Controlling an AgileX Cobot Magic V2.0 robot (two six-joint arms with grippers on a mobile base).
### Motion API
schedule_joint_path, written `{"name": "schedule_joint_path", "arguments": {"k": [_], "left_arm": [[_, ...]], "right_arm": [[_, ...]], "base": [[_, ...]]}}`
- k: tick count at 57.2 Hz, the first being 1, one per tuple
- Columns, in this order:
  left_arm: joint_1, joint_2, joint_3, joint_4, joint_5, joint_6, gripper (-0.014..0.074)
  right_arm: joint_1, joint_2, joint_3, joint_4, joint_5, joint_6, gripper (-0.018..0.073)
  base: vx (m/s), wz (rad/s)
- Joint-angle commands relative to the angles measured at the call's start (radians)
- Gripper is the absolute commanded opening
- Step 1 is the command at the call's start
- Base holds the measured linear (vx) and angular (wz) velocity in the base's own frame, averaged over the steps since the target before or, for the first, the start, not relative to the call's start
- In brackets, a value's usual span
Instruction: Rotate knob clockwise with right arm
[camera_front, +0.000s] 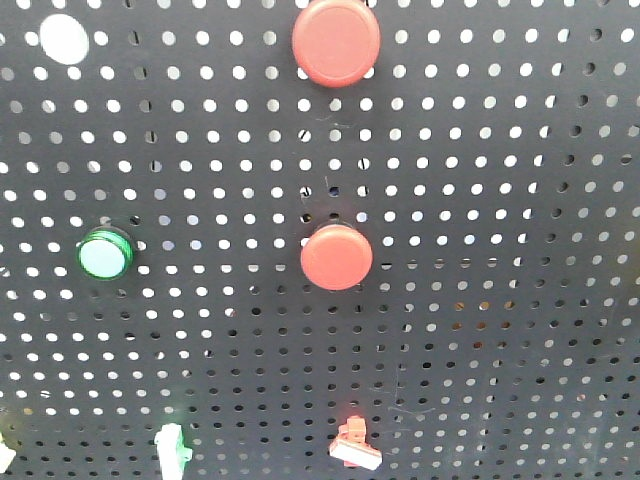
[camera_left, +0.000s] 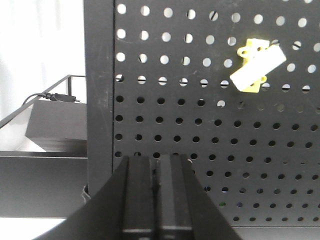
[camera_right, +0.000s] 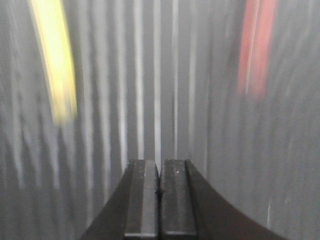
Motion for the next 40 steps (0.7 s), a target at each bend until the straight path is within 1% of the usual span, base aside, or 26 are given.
{"name": "schedule_joint_path", "arguments": {"k": [1, 3, 5, 9, 13, 14, 20, 24, 25, 29, 33, 35, 39, 40], "left_arm": [[0.002, 0.000, 0.013, -0.008, -0.082, -0.010, -0.0006], [0.002, 0.000, 0.013, -0.008, -0.082, -0.010, -0.0006], [0.002, 0.000, 0.013, -0.008, -0.082, -0.010, -0.0006], [0.002, 0.000, 0.013, -0.008, -0.082, -0.010, -0.0006], [0.002, 0.000, 0.013, -0.008, -0.082, -0.010, -0.0006], [0.002, 0.000, 0.013, -0.008, -0.082, -0.010, -0.0006], [0.002, 0.000, 0.013, -0.008, -0.082, -0.010, -0.0006], [0.002, 0.000, 0.013, -0.008, -0.082, -0.010, -0.0006], [0.002, 0.000, 0.013, -0.008, -0.082, -0.010, -0.0006], [0.002, 0.000, 0.013, -0.008, -0.082, -0.010, -0.0006], [0.002, 0.000, 0.013, -0.008, -0.082, -0.010, -0.0006], [0.002, 0.000, 0.013, -0.008, -0.082, -0.010, -0.0006], [0.002, 0.000, 0.013, -0.008, -0.082, -0.010, -0.0006], [0.002, 0.000, 0.013, -0.008, -0.082, -0.010, -0.0006]], "right_arm": [[-0.003, 0.159, -0.289, -0.019, 0.016, -0.038, -0.0009], [-0.003, 0.218, -0.375, -0.019, 0.065, -0.051, -0.0009], [-0.003, 0.307, -0.502, -0.019, 0.111, -0.070, -0.0009], [-0.002, 0.436, -0.692, -0.017, 0.199, -0.070, -0.0009], [0.001, 0.522, -0.830, -0.008, 0.280, -0.064, -0.0009], [0.001, 0.614, -0.979, 0.015, 0.339, -0.062, -0.0009], [0.001, 0.668, -1.058, 0.071, 0.366, -0.068, -0.0009], [0.013, 0.692, -1.083, 0.118, 0.398, -0.125, -0.0009], [0.021, 0.697, -1.090, 0.135, 0.409, -0.146, -0.0009], [0.051, 0.725, -1.106, 0.233, 0.467, -0.290, -0.0009], [0.077, 0.754, -1.117, 0.337, 0.543, -0.500, -0.0009], [0.087, 0.763, -1.118, 0.370, 0.565, -0.597, -0.0009], [0.094, 0.767, -1.116, 0.388, 0.581, -0.733, -0.0008], [0.094, 0.767, -1.116, 0.388, 0.580, -0.753, -0.0008]], "base": [[0.00, 0.00], [0.00, 0.00], [0.00, 0.00], [0.00, 0.00], [0.00, 0.00], [0.00, 0.00], [0.00, 0.00], [0.00, 0.00], [0.00, 0.00], [0.00, 0.00], [0.00, 0.00], [0.00, 0.00], [0.00, 0.00], [0.00, 0.00]]}}
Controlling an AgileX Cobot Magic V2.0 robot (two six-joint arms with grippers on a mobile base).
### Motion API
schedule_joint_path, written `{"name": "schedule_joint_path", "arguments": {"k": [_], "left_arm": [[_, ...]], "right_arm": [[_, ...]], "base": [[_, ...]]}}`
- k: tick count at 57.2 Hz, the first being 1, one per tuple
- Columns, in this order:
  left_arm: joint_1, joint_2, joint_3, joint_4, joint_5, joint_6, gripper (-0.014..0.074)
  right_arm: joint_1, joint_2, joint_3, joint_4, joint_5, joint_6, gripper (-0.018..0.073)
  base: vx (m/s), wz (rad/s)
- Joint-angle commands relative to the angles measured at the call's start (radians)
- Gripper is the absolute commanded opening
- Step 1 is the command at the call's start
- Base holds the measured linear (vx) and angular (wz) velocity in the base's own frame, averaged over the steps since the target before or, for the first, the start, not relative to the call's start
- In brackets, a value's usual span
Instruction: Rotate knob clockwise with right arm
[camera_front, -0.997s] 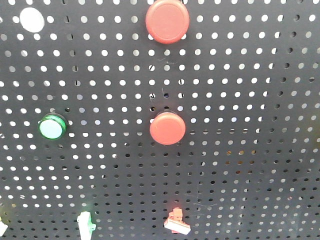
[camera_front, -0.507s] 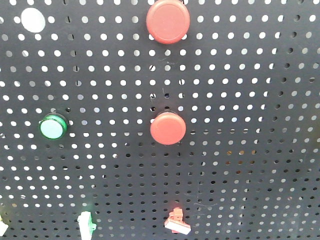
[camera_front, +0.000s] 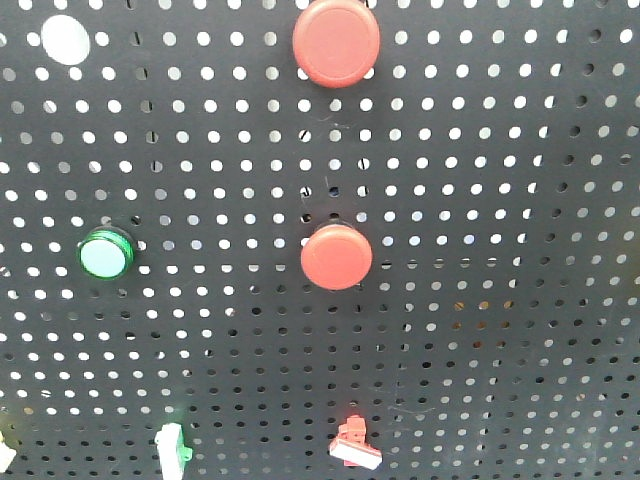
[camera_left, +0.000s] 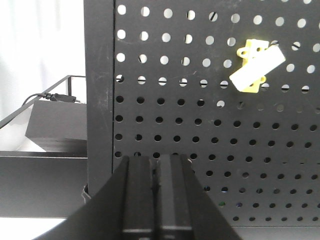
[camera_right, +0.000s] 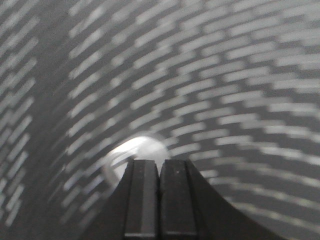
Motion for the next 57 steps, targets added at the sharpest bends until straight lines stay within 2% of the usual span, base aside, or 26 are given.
{"name": "schedule_joint_path", "arguments": {"k": [1, 5, 12, 24, 31, 41, 57], "left_arm": [[0.002, 0.000, 0.013, -0.008, -0.082, -0.010, -0.0006], [0.002, 0.000, 0.013, -0.008, -0.082, -0.010, -0.0006], [0.002, 0.000, 0.013, -0.008, -0.082, -0.010, -0.0006], [0.002, 0.000, 0.013, -0.008, -0.082, -0.010, -0.0006], [0.002, 0.000, 0.013, -0.008, -0.082, -0.010, -0.0006], [0.002, 0.000, 0.013, -0.008, -0.082, -0.010, -0.0006], [0.002, 0.000, 0.013, -0.008, -0.082, -0.010, -0.0006]], "right_arm": [[0.007, 0.011, -0.026, 0.054, -0.048, -0.204, -0.0007], [0.007, 0.009, -0.026, 0.052, -0.076, -0.242, 0.0002], [0.007, 0.011, -0.026, 0.054, -0.092, -0.244, 0.0055], [0.007, 0.014, -0.026, 0.052, -0.100, -0.235, 0.0233], [0.007, 0.031, -0.026, 0.052, -0.107, -0.229, 0.0287], [0.007, 0.057, -0.026, 0.059, -0.137, -0.218, 0.0270], [0.007, 0.096, -0.026, 0.059, -0.142, -0.202, 0.0188]], "base": [[0.00, 0.00], [0.00, 0.00], [0.00, 0.00], [0.00, 0.00], [0.00, 0.00], [0.00, 0.00], [0.00, 0.00]]}}
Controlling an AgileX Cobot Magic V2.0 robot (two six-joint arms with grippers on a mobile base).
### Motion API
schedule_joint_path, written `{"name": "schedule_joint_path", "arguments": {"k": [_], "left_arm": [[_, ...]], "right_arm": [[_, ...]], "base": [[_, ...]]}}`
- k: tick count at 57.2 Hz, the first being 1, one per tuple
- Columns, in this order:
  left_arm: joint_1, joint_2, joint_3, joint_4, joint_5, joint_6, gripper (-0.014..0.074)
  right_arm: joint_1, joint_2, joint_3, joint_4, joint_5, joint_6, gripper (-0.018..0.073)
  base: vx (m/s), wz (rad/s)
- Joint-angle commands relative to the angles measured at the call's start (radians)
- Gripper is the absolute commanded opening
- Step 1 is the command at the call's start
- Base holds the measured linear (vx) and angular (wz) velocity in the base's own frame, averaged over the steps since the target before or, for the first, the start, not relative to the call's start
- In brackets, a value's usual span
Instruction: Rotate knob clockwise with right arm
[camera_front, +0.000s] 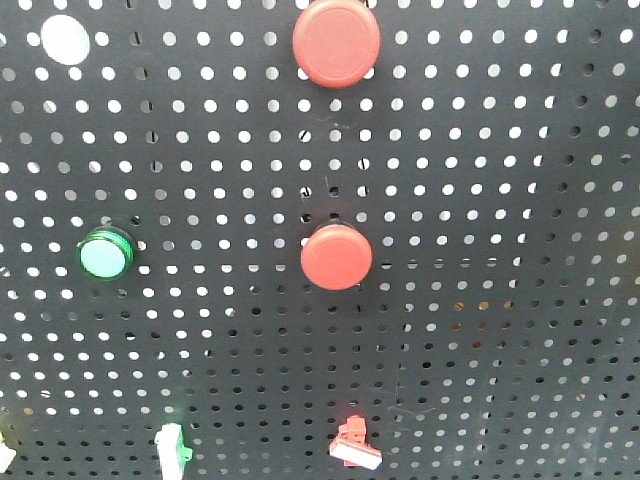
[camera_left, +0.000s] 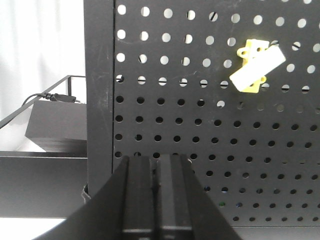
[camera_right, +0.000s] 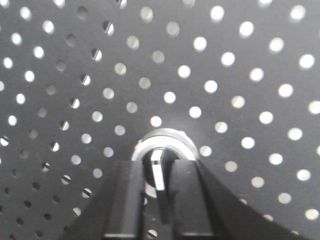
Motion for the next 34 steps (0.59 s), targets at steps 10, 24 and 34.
{"name": "schedule_joint_path", "arguments": {"k": [10, 24, 34], "left_arm": [[0.002, 0.000, 0.013, -0.008, -0.082, -0.010, -0.0006], [0.002, 0.000, 0.013, -0.008, -0.082, -0.010, -0.0006], [0.002, 0.000, 0.013, -0.008, -0.082, -0.010, -0.0006]], "right_arm": [[0.001, 0.025, -0.024, 0.015, -0.090, 0.083, 0.0069], [0.001, 0.032, -0.024, 0.015, -0.111, 0.576, -0.0009], [0.001, 0.038, -0.024, 0.029, -0.173, 0.979, -0.0009]], "base": [[0.00, 0.00], [0.00, 0.00], [0.00, 0.00]]}}
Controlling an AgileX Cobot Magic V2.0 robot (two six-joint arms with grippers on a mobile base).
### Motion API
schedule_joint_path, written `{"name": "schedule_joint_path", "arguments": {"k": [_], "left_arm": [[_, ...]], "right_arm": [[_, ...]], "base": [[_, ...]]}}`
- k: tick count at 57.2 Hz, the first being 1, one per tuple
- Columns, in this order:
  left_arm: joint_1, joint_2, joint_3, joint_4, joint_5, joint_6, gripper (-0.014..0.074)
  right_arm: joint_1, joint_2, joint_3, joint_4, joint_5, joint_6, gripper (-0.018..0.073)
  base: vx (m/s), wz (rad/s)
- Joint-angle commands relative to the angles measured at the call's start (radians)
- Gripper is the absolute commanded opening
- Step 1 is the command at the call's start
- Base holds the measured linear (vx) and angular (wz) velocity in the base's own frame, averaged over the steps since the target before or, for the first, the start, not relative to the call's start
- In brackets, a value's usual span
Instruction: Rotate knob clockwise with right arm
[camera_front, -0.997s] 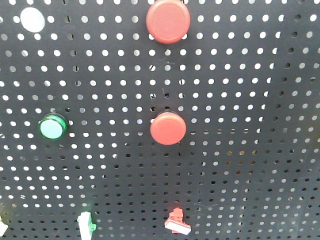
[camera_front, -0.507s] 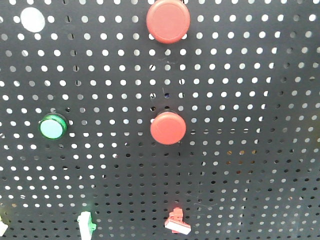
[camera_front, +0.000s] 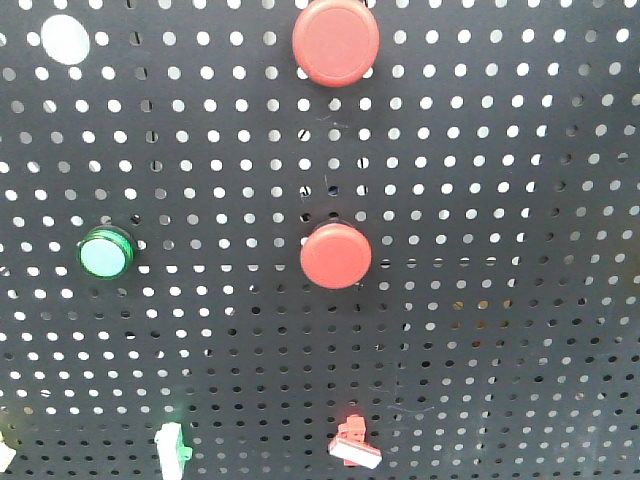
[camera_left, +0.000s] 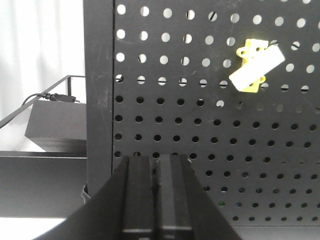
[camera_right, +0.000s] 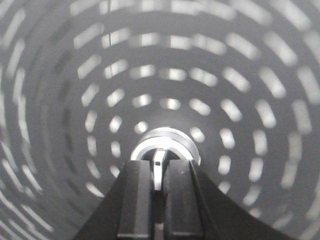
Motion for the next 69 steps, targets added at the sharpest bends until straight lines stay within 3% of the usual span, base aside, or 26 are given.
{"name": "schedule_joint_path", "arguments": {"k": [1, 9, 19, 41, 58, 69], "left_arm": [[0.002, 0.000, 0.013, -0.008, -0.082, -0.010, -0.0006], [0.002, 0.000, 0.013, -0.008, -0.082, -0.010, -0.0006], [0.002, 0.000, 0.013, -0.008, -0.082, -0.010, -0.0006], [0.002, 0.000, 0.013, -0.008, -0.082, -0.010, -0.0006], [0.002, 0.000, 0.013, -0.008, -0.082, -0.010, -0.0006], [0.002, 0.000, 0.013, -0.008, -0.082, -0.010, -0.0006]], "right_arm": [[0.000, 0.033, -0.023, 0.032, -0.170, 0.246, -0.0009], [0.000, 0.035, -0.023, 0.090, -0.242, 0.439, -0.0009], [0.000, 0.035, -0.023, 0.115, -0.298, 0.584, -0.0009], [0.000, 0.035, -0.022, 0.081, -0.302, 0.590, 0.0021], [0.000, 0.031, -0.022, 0.081, -0.274, 0.590, 0.0185], [0.000, -0.008, -0.022, 0.081, -0.226, 0.550, 0.0240]], "base": [[0.00, 0.00], [0.00, 0.00], [0.00, 0.00], [0.00, 0.00], [0.00, 0.00], [0.00, 0.00]]}}
